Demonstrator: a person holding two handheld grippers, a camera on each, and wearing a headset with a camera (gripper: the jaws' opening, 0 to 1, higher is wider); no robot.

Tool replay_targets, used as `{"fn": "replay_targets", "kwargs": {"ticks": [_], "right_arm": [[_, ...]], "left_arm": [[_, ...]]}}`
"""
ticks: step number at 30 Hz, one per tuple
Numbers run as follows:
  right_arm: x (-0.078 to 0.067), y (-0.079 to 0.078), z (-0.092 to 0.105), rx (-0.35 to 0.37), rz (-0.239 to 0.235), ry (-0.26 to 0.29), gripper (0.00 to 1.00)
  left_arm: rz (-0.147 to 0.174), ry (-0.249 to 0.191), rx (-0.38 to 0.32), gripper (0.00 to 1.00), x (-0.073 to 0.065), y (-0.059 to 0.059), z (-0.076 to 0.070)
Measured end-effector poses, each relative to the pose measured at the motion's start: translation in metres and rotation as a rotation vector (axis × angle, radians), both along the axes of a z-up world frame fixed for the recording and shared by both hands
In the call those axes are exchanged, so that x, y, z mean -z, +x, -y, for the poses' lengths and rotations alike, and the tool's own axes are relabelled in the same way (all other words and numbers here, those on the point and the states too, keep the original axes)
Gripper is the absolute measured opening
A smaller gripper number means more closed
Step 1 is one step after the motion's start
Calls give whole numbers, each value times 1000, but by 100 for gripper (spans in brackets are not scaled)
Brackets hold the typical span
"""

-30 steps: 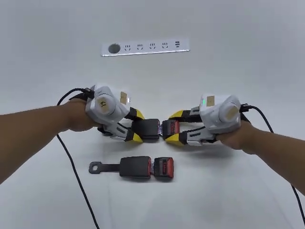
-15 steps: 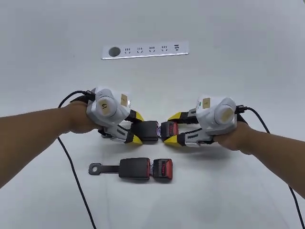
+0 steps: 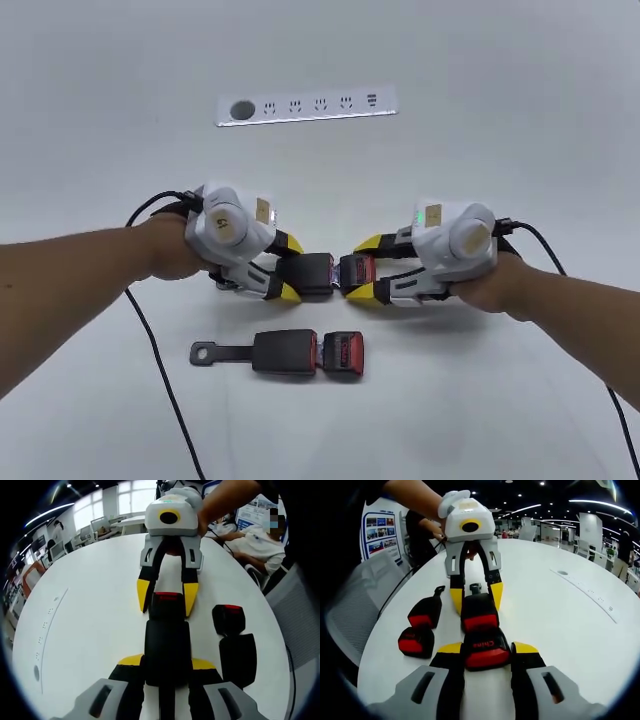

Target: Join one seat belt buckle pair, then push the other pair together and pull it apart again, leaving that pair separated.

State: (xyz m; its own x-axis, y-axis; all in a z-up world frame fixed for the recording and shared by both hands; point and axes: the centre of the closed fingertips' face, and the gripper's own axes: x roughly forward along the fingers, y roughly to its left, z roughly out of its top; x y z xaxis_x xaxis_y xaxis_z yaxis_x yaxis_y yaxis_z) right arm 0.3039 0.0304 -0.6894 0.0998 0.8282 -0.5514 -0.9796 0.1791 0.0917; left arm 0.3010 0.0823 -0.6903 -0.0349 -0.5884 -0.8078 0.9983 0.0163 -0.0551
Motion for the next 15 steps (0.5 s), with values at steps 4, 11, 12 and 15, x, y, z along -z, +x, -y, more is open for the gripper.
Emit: {"fn": "replay_targets", "kwargs": {"ticks": [4,11,12,15], "right_arm": [[0,0,1,0,2,-5,34],[0,0,4,3,0,-11,34],[0,-1,4,3,1,-12,34],[-1,-2,6,2,1,-14,34]], "left_arm": [[1,7,-2,34,0,0,0],[-2,3,-24,34,0,-1,0],[-2,4,-24,34,1,0,-1],[0,10,-20,34,2,1,-2]]}}
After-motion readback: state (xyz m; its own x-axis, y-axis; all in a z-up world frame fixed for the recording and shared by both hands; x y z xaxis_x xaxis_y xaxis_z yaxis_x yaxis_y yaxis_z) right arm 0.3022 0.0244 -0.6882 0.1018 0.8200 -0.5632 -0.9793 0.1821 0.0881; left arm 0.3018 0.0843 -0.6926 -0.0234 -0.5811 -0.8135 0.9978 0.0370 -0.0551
